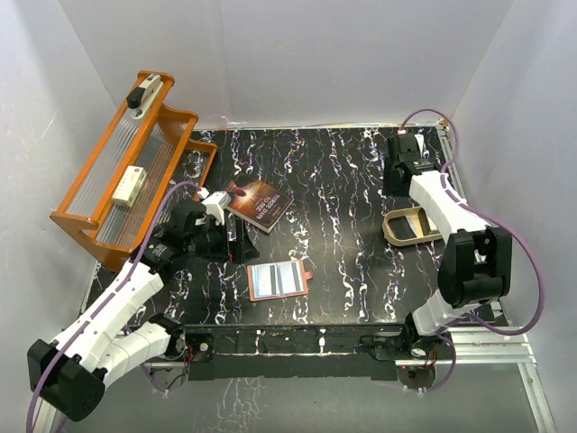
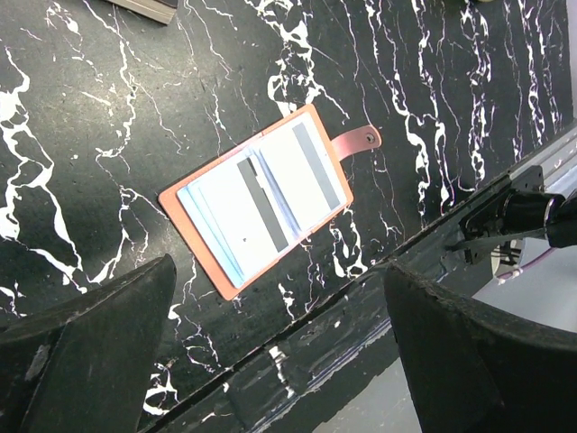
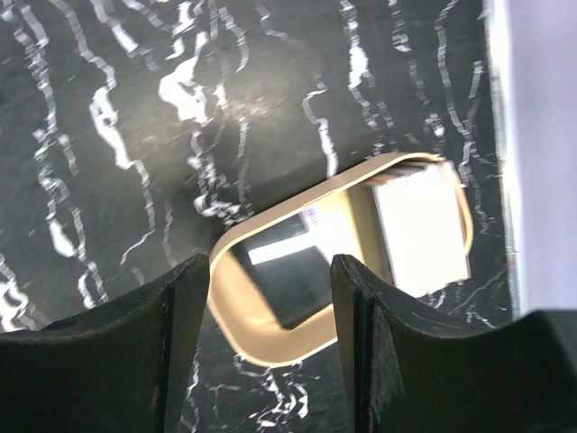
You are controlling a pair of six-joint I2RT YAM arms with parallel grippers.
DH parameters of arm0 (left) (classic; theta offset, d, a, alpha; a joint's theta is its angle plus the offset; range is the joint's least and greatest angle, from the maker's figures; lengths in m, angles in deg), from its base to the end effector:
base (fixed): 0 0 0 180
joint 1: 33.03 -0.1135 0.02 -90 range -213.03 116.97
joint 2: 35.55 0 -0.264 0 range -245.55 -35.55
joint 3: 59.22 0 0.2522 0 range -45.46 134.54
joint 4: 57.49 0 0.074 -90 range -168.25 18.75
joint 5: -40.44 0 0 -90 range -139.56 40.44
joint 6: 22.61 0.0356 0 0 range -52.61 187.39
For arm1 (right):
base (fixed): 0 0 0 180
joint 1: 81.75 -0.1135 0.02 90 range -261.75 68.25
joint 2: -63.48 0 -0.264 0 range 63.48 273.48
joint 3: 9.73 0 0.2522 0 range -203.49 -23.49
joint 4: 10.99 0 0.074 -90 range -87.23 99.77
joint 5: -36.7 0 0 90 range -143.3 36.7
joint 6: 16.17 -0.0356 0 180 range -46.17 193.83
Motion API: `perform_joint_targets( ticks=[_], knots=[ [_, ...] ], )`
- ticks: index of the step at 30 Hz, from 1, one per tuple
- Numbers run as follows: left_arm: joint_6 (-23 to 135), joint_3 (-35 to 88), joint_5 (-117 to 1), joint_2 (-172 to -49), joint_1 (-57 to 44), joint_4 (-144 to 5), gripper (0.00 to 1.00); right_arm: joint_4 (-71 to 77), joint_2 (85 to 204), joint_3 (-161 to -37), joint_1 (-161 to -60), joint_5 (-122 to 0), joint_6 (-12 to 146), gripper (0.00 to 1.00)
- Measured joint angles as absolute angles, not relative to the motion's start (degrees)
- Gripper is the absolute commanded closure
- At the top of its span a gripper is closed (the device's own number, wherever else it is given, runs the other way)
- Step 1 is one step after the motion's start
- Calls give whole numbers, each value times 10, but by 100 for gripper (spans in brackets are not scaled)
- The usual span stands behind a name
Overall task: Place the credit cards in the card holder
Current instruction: Pick up the credit card from the storage box.
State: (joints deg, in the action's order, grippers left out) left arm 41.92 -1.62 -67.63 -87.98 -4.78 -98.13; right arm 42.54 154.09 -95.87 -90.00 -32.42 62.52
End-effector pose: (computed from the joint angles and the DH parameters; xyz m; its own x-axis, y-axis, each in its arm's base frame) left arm 0.1692 -0.1035 0.2829 -0.7507 -0.0608 -0.6579 0.3873 0.7662 -0.5127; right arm 0.3295 0.0350 0.2669 -0.8126 0.0673 -0.5789 0.2164 0.9571 -0.1925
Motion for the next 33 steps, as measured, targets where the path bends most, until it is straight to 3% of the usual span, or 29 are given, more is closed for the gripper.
perform_joint_targets(
  ticks=[12, 33],
  knots=[
    [436, -16, -679, -871, -48, -983, 1, 441, 1636, -988, -851, -250, 663, 43],
    [438, -16, -669, -869, -48, -983, 1, 437, 1670, -943, -825, -189, 685, 45]
  ],
)
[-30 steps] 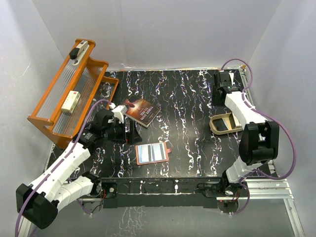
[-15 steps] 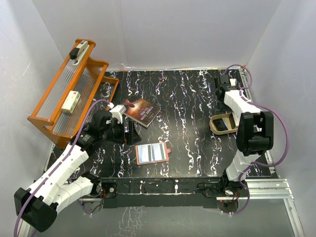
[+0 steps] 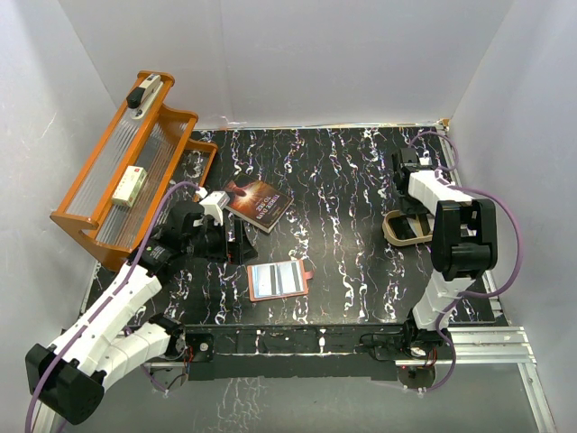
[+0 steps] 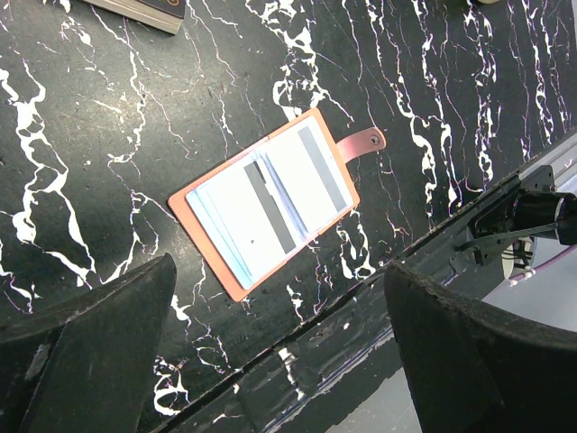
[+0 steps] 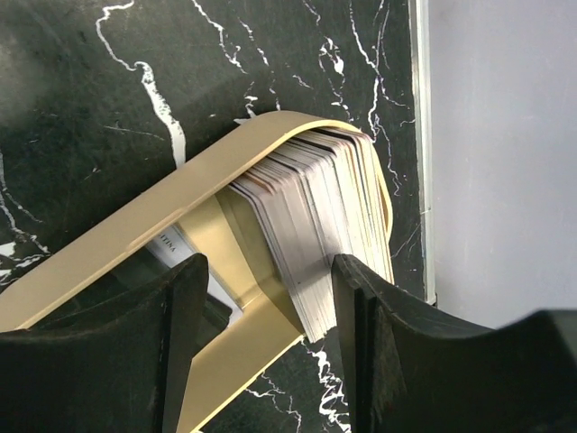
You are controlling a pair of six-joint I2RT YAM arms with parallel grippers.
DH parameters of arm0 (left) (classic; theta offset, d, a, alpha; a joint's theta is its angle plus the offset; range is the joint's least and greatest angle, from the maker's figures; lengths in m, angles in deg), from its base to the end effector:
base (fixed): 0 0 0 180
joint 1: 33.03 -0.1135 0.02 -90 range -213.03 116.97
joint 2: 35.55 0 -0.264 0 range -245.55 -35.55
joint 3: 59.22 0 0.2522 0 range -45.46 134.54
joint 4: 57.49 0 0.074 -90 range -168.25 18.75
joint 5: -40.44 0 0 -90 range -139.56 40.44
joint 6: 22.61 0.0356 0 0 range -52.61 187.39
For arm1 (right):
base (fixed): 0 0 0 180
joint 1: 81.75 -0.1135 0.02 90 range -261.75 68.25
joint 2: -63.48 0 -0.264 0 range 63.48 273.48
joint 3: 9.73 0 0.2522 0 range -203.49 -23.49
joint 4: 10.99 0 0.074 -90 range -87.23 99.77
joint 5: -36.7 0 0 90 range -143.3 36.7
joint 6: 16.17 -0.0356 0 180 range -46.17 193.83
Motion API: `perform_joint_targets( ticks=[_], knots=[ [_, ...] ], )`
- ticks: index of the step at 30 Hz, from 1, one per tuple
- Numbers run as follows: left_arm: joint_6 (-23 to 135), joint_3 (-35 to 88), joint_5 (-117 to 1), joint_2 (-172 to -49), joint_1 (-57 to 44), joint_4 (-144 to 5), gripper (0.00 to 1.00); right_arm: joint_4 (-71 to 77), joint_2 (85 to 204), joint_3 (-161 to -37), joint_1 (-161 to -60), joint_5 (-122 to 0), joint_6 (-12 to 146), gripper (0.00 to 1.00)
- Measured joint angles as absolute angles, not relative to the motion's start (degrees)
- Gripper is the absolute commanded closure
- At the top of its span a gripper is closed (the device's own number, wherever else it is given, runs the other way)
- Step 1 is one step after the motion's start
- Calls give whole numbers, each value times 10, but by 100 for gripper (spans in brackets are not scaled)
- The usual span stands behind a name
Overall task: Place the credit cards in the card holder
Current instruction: Pick up the credit card from the storage box.
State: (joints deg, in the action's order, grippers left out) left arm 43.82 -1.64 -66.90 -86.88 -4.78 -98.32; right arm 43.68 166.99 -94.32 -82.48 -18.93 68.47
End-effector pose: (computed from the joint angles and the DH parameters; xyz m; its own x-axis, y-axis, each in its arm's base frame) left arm 0.1664 -0.1015 0.2858 -0.7253 -0.0436 -0.6870 0.4123 0.7717 -0.4843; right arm 0.3497 -0.0156 0.1892 -0.9411 0.0651 -0.3319 0.2379 0.8249 -0.5128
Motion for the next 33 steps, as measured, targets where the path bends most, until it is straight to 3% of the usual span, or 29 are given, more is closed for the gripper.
perform_joint_targets(
  ticks=[33],
  knots=[
    [439, -16, -669, -868, -48, -983, 1, 427, 1670, -942, -805, -168, 695, 73]
  ],
)
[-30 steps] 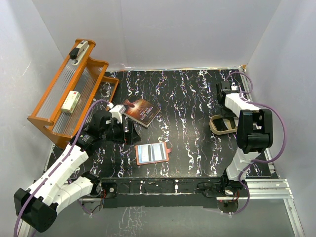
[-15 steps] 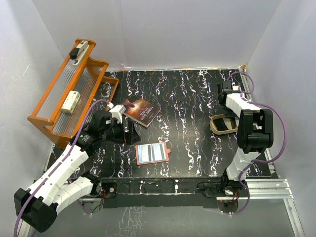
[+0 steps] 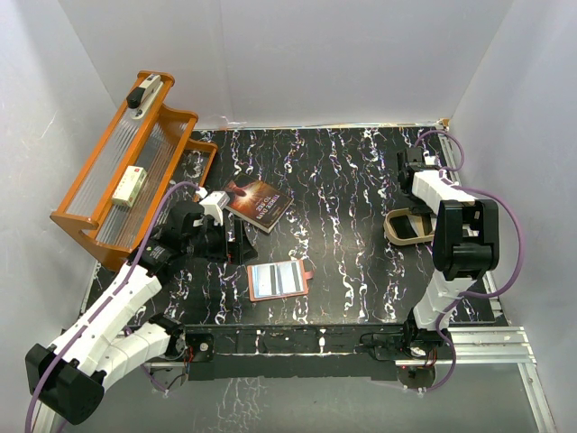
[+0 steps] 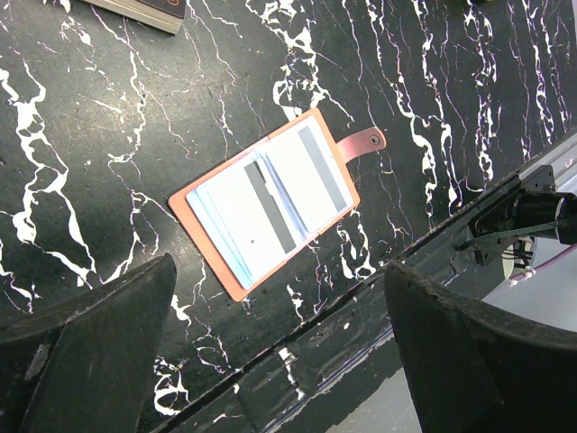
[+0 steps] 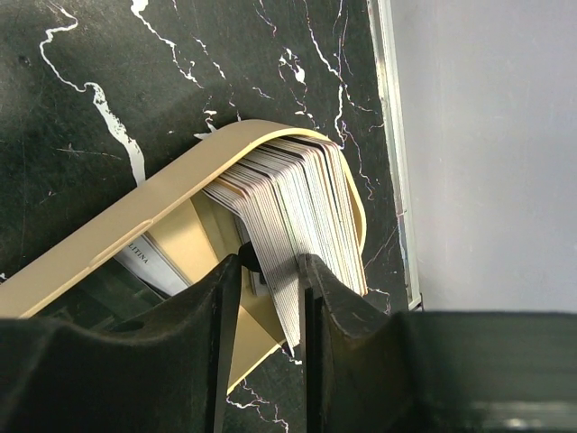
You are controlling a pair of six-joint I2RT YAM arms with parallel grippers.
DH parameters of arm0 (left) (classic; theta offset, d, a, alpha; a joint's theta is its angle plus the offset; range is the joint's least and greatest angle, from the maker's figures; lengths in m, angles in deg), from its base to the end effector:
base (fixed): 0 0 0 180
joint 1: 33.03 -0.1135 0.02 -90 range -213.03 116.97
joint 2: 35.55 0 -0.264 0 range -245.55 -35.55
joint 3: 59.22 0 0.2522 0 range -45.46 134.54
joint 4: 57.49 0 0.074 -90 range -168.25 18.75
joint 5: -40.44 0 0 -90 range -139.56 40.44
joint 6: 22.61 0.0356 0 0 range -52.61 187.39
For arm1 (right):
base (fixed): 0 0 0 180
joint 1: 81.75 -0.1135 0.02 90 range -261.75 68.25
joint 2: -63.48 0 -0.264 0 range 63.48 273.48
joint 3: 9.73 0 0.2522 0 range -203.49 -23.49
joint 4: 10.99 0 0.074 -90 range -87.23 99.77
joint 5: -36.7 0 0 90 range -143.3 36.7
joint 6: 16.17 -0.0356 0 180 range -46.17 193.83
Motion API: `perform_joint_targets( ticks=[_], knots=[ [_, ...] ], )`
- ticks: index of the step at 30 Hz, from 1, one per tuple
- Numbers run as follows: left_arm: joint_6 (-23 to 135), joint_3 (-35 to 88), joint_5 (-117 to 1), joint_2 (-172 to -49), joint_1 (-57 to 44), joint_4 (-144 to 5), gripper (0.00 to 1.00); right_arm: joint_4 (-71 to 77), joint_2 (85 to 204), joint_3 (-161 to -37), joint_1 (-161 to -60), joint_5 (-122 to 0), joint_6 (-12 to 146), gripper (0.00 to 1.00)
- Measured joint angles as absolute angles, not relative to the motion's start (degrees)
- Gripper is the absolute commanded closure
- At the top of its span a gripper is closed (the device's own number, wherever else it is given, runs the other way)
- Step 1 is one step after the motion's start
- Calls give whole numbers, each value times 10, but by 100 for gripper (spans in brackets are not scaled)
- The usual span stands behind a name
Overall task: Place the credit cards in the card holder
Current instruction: Pick up the credit card from the storage box.
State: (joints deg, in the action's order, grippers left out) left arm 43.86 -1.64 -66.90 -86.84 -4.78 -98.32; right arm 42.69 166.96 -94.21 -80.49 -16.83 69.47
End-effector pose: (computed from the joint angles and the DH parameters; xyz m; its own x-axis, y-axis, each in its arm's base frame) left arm 0.1663 -0.1014 0.2859 -0.7246 -0.0433 -0.6878 0.4131 0.7715 -0.4838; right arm 0.3500 -0.0289 0.1901 -0.9369 0.0818 -0.3400 0.2666 0.7962 -0.5432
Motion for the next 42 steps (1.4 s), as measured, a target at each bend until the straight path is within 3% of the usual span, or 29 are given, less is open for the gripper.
perform_joint_targets(
  ticks=[6, 22, 31, 35, 42],
  knots=[
    [439, -16, -669, -868, -48, -983, 1, 427, 1667, -943, -805, -168, 694, 81],
    [439, -16, -665, -869, -48, -983, 1, 429, 1662, -949, -805, -174, 693, 84],
    [439, -16, -665, -869, -48, -983, 1, 433, 1631, -956, -805, -191, 692, 93],
    [439, -16, -665, -869, -48, -983, 1, 444, 1625, -969, -804, -222, 689, 100],
    [439, -16, -665, -869, -48, -983, 2, 481, 1558, -988, -804, -317, 666, 100]
  ],
)
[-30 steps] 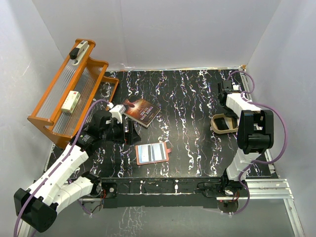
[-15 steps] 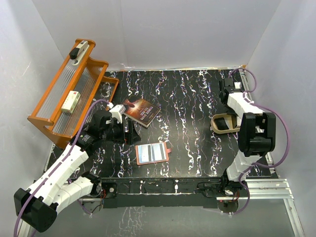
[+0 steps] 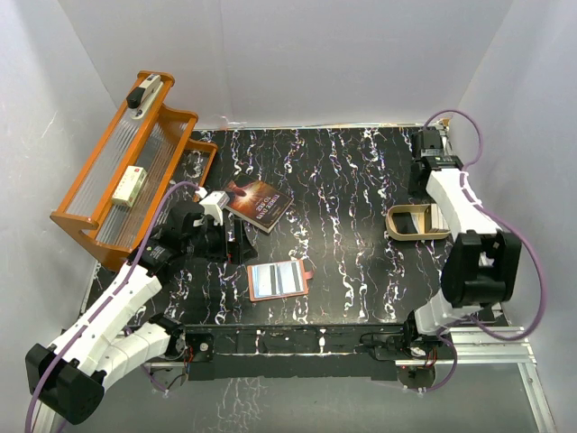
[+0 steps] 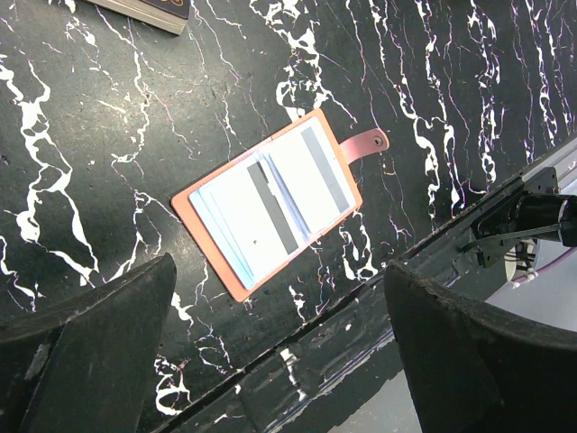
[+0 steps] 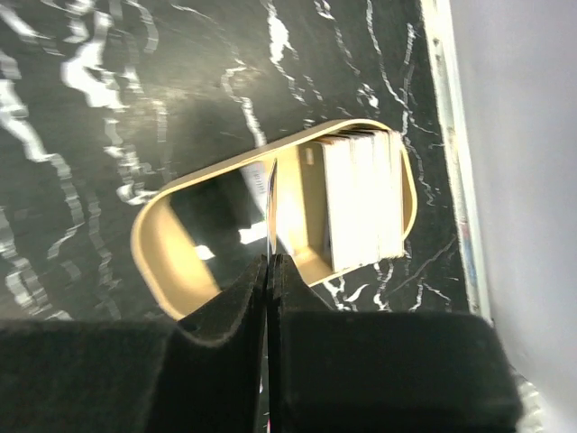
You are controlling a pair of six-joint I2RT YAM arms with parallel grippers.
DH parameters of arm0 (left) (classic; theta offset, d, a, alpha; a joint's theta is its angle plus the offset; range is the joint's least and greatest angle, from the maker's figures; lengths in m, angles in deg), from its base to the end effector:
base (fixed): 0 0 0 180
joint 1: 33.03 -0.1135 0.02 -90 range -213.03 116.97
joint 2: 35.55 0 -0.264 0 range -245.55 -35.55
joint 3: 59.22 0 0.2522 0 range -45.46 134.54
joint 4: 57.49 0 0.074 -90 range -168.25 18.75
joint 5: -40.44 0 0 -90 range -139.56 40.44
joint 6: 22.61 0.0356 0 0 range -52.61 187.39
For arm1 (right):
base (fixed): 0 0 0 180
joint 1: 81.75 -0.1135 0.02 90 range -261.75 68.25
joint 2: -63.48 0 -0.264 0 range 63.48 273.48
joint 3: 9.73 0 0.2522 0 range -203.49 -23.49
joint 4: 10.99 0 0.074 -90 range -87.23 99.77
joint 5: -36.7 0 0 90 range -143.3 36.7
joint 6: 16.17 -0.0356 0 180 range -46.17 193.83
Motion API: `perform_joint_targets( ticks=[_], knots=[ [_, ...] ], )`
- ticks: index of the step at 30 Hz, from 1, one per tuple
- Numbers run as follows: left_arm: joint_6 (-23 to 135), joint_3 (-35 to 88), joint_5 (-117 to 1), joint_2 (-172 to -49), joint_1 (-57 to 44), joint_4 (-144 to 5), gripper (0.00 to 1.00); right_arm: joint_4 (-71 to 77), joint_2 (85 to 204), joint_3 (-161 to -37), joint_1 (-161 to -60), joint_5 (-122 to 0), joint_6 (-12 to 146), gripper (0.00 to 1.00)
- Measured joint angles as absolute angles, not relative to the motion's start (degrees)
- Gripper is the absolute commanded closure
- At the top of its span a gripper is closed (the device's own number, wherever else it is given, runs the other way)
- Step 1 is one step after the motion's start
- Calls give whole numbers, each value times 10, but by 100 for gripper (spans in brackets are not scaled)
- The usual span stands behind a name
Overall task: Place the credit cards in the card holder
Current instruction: Pick up the credit card from the storage box.
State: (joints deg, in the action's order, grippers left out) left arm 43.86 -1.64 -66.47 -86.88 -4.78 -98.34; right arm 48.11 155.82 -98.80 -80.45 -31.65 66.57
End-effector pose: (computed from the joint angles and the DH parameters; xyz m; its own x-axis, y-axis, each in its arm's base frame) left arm 0.1666 -0.1013 0.2857 -0.7236 -0.0448 -0.6888 0.4089 0.7761 -0.4801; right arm 0.3318 -0.0207 0.2680 -0.8544 0.1369 -0.5013 0.3025 0.9154 -0.2656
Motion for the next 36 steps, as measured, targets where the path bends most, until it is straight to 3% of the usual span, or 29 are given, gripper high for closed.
perform_joint_targets(
  ticks=[9, 18, 21, 27, 34, 36],
  knots=[
    [427, -17, -663, -862, -48, -986, 9, 473, 1407, -987, -820, -531, 609, 100],
    [305, -34, -729, -821, -48, -934, 27, 373, 1319, -892, -1006, -662, 491, 100],
    [257, -49, -751, -813, -48, -899, 38, 313, 1299, -836, -1041, -701, 432, 100],
    [166, -59, -779, -814, -48, -826, 50, 120, 1262, -701, -1123, -781, 279, 100],
    [81, -60, -800, -838, -48, -737, 58, -38, 1252, -650, -1204, -820, 180, 100],
    [67, -60, -803, -841, -48, -723, 67, -71, 1242, -646, -1211, -822, 161, 100]
  ],
)
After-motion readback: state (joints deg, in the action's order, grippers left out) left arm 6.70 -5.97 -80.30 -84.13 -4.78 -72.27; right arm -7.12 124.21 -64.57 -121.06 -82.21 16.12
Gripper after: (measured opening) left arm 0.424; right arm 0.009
